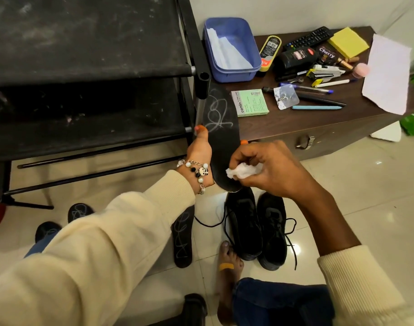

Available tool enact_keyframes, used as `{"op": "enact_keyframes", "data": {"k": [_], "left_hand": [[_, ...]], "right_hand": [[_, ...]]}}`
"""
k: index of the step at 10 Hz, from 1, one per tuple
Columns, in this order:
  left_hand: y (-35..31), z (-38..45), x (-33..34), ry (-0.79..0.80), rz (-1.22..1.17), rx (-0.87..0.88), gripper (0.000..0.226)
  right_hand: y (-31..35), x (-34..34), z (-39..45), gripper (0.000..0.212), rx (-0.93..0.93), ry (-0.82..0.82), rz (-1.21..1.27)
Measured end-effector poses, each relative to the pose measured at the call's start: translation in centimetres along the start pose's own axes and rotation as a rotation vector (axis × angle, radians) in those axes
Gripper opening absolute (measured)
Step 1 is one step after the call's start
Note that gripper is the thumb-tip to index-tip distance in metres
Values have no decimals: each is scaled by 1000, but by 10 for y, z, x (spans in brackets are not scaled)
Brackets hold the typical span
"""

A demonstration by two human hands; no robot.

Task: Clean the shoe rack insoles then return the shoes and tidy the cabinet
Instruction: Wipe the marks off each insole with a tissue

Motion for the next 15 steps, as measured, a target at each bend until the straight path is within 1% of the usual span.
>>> {"op": "enact_keyframes", "data": {"k": [1, 2, 3, 4, 5, 6, 7, 9, 10, 11, 12, 13, 14, 15], "left_hand": [[6, -2, 4, 22, -18, -64, 75], [10, -9, 13, 79, -138, -120, 64], [4, -10, 18, 115, -150, -37, 55], [0, -14, 22, 165, -179, -17, 47], [3, -20, 26, 248, -210, -64, 44], [1, -19, 22, 244, -221, -48, 37], [-4, -19, 19, 247, -234, -37, 34], [-9, -22, 21, 262, -225, -37, 55], [-5, -21, 20, 218, -175, -36, 66], [-5, -19, 15, 143, -124, -35, 73], [-7, -16, 7, 52, -13, 48, 76], [-20, -14, 6, 7, 78, 266, 68], [-22, -15, 7, 18, 28, 247, 66], [-19, -15, 11, 82, 122, 270, 74]], "right_hand": [[11, 16, -2, 27, -30, 116, 89], [-3, 14, -4, 31, 51, 150, 172], [-31, -5, 2, 30, 205, -68, 266], [-48, -15, 7, 28, 304, -298, 226], [-51, -11, 12, 25, 313, -366, 186], [-41, -10, 17, 24, 237, -382, 68], [-28, -8, 20, 25, 147, -335, -7], [-12, 4, 19, 26, 51, -145, -15], [-10, 4, 19, 26, 22, -146, -10], [-21, -7, 19, 23, 97, -292, 15], [-42, -26, 16, 23, 244, -493, 0], [-49, -38, 10, 22, 302, -615, -76], [-36, -30, 14, 23, 242, -552, -47], [-21, -9, 19, 26, 145, -355, 10]]}}
Point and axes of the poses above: each hand's wrist, its own z-axis towards the middle knuckle, its own x-axis out of the palm, y = z × x, the point moved 10 cm from there along z, towards the middle knuckle, and after that the axes turned 12 degrees about -y, right-handed, at the moved point
